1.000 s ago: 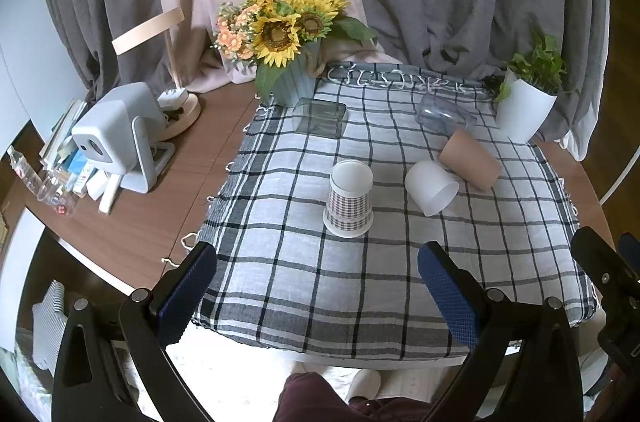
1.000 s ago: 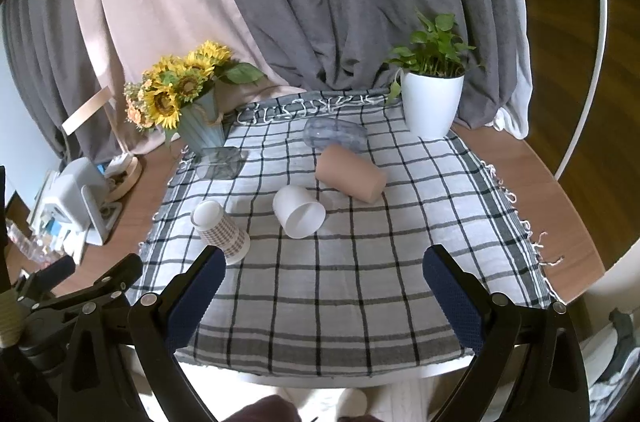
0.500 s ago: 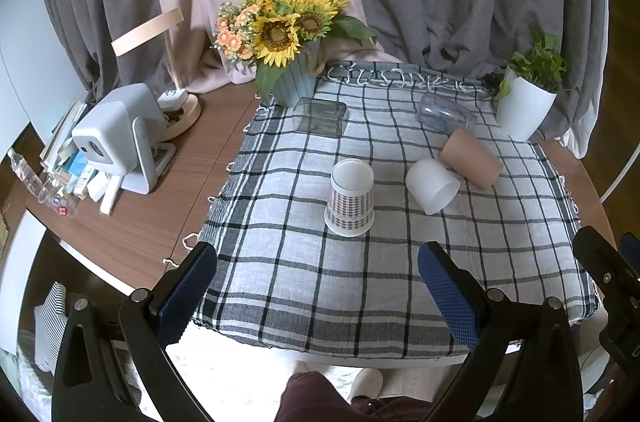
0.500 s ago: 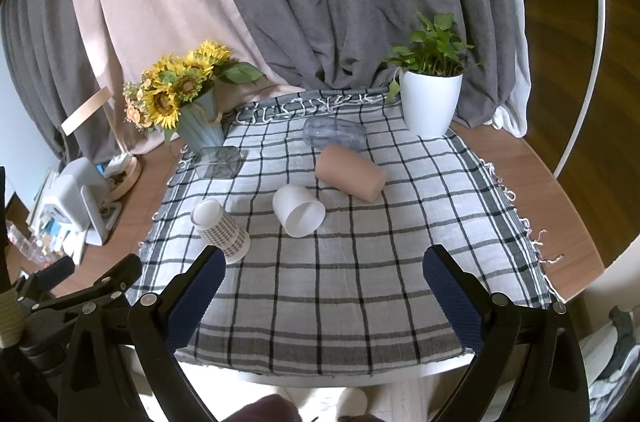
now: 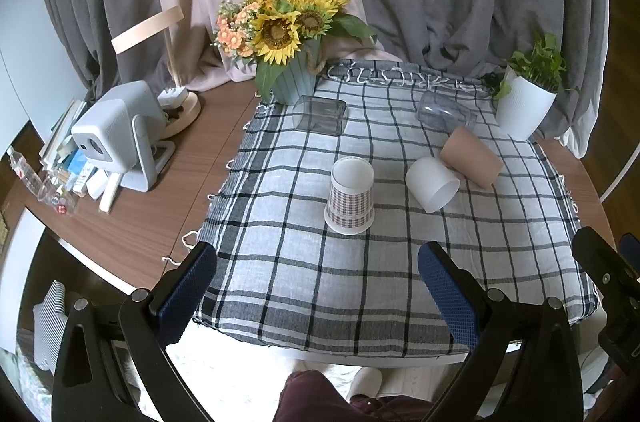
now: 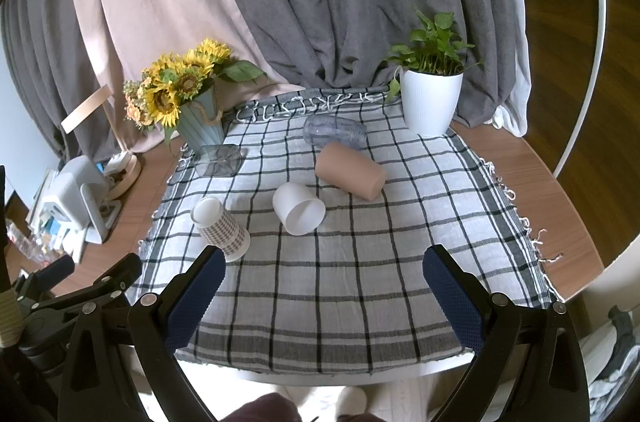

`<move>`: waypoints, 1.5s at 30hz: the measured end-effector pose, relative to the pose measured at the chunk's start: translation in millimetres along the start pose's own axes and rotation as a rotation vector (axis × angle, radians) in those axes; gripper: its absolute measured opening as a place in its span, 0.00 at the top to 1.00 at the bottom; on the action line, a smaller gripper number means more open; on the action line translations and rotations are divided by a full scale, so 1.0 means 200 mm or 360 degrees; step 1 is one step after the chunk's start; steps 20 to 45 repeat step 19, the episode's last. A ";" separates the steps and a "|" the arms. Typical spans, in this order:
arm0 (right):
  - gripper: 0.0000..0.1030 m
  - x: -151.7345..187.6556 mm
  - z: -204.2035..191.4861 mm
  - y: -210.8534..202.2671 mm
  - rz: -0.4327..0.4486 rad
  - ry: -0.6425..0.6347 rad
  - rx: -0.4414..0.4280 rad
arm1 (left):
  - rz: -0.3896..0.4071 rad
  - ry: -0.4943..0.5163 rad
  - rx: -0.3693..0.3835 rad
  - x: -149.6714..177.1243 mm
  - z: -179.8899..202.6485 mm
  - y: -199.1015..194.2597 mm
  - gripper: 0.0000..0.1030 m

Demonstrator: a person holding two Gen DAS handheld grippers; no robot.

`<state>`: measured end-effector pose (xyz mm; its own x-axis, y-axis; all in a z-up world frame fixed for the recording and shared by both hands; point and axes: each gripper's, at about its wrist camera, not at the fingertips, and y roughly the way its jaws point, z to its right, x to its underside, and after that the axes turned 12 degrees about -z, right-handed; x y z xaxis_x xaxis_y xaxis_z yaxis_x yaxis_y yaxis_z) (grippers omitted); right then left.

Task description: Flip cup upside down

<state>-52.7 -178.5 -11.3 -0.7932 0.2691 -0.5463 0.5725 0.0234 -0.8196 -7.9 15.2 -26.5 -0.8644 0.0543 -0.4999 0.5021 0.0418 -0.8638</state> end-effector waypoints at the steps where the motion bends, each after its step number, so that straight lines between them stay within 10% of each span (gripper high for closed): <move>1: 0.03 0.00 0.00 0.00 0.0000 0.0001 0.0001 | 0.0001 0.0000 0.0001 0.00 0.00 0.00 0.00; 45: 0.03 0.00 0.00 0.00 0.0001 -0.0001 0.0001 | -0.0006 0.0005 0.0003 0.01 0.00 0.01 0.00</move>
